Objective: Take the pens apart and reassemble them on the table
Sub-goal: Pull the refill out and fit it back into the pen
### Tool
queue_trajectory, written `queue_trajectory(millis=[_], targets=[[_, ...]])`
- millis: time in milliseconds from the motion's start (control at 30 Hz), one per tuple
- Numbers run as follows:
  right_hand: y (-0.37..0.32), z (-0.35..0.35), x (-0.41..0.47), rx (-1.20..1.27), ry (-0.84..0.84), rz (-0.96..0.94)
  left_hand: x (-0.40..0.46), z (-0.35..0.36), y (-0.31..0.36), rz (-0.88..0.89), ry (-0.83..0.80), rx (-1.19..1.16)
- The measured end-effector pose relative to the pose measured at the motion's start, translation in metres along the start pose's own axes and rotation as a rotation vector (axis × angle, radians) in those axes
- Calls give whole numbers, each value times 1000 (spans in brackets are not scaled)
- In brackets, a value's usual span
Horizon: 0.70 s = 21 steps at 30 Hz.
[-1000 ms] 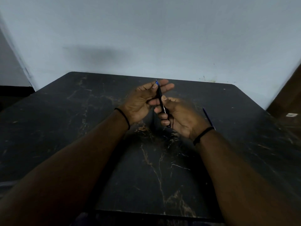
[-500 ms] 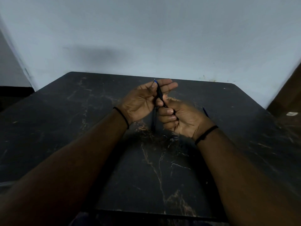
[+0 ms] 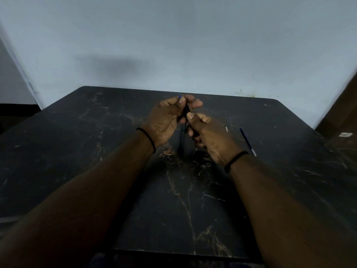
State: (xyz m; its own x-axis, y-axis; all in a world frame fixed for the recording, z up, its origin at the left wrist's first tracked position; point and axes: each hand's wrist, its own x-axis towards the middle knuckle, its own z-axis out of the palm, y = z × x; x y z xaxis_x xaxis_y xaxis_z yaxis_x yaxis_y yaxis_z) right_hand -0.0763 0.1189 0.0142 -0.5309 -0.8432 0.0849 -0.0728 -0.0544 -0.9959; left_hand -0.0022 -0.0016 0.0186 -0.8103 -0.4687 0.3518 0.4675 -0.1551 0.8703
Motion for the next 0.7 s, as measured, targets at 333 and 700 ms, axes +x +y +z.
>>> queue_trajectory(millis=[333,700], targets=[[-3,-5,-2,73,47,76,1,-8,-1,-65,25,-73],[-3,-10,1,144,21,125,-1,-10,2,-64,111,-86]])
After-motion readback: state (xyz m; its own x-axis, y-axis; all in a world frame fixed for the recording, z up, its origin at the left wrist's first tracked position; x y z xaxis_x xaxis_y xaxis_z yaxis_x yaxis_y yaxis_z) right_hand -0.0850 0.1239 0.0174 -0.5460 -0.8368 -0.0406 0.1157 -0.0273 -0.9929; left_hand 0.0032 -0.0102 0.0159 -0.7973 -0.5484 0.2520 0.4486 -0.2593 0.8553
